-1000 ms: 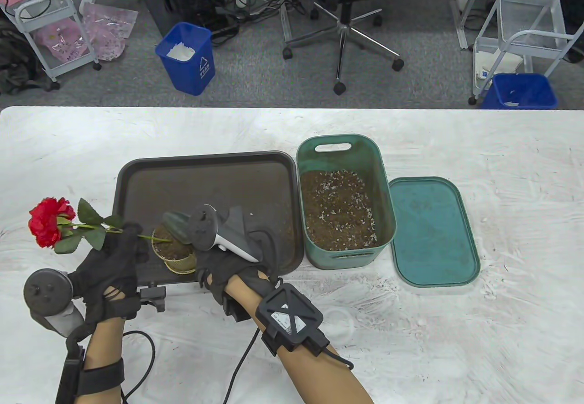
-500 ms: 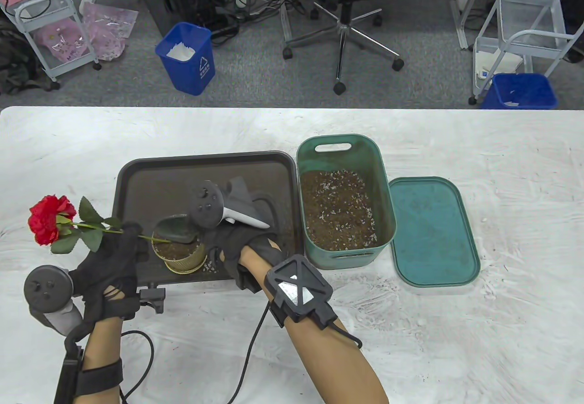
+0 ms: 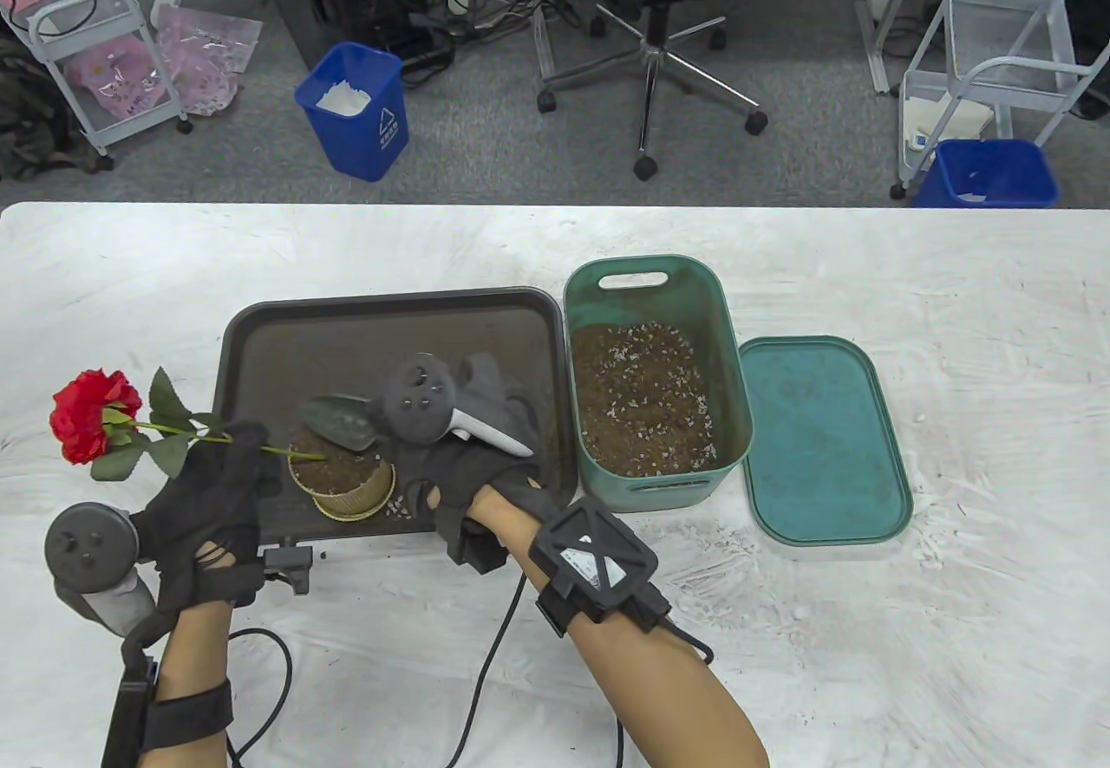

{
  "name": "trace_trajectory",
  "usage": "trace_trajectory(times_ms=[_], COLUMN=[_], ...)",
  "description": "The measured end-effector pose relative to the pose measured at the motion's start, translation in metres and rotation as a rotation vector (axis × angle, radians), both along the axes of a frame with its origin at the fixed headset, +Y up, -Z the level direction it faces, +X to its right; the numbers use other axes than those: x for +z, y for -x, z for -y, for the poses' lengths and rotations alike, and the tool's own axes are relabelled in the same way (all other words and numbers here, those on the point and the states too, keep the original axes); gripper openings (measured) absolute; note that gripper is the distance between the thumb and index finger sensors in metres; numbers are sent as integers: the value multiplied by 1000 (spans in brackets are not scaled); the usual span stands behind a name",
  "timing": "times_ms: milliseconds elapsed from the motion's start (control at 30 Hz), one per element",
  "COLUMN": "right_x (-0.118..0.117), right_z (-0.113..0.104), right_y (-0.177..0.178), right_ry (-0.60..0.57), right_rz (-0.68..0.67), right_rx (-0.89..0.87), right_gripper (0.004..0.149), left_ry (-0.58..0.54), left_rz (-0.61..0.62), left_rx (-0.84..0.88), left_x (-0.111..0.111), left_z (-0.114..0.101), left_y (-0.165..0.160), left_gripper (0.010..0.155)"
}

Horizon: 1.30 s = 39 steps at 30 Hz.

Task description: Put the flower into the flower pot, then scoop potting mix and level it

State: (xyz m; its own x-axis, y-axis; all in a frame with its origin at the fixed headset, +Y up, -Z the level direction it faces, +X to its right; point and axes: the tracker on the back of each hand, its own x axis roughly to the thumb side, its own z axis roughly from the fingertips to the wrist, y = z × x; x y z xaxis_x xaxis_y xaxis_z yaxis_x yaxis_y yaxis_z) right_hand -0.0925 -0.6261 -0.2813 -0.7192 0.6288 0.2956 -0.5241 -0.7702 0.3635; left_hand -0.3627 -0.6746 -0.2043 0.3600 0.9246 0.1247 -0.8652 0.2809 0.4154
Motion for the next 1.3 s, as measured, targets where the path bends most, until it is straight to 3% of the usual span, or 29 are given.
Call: trace_trajectory(times_ms=[67, 200, 267, 433, 600, 767, 1033, 1133, 1300], right_x=[14, 35, 42, 42, 50, 59, 61, 58, 53], right_z=[0, 4, 9, 14, 10, 12, 17, 17, -1], right_y=[-16, -32, -28, -11, 0, 21, 30, 24, -7], right_ry=[33, -114, -146, -189, -227, -297, -159, -123, 46], right_rz=[29, -98, -177, -190, -199, -151, -34, -45, -36], right_rx=[-98, 7, 80, 227, 161, 239, 287, 209, 37], right_gripper=[53, 51, 51, 51, 52, 54, 51, 52, 51], left_ry=[0, 2, 0, -2, 1, -1, -2, -4, -2], left_rz=[-6, -20, -25, -31, -38, -46, -45, -45, -46], left_rx=[0, 5, 0, -3, 4, 1, 4, -1, 5], left_x=[0, 0, 0, 1, 0, 1, 1, 1, 1], left_z=[0, 0, 0, 0, 1, 2, 2, 2, 2], left_y=[0, 1, 0, 2, 3, 3, 2, 2, 2], left_gripper=[46, 45, 45, 46, 45, 45, 45, 45, 45])
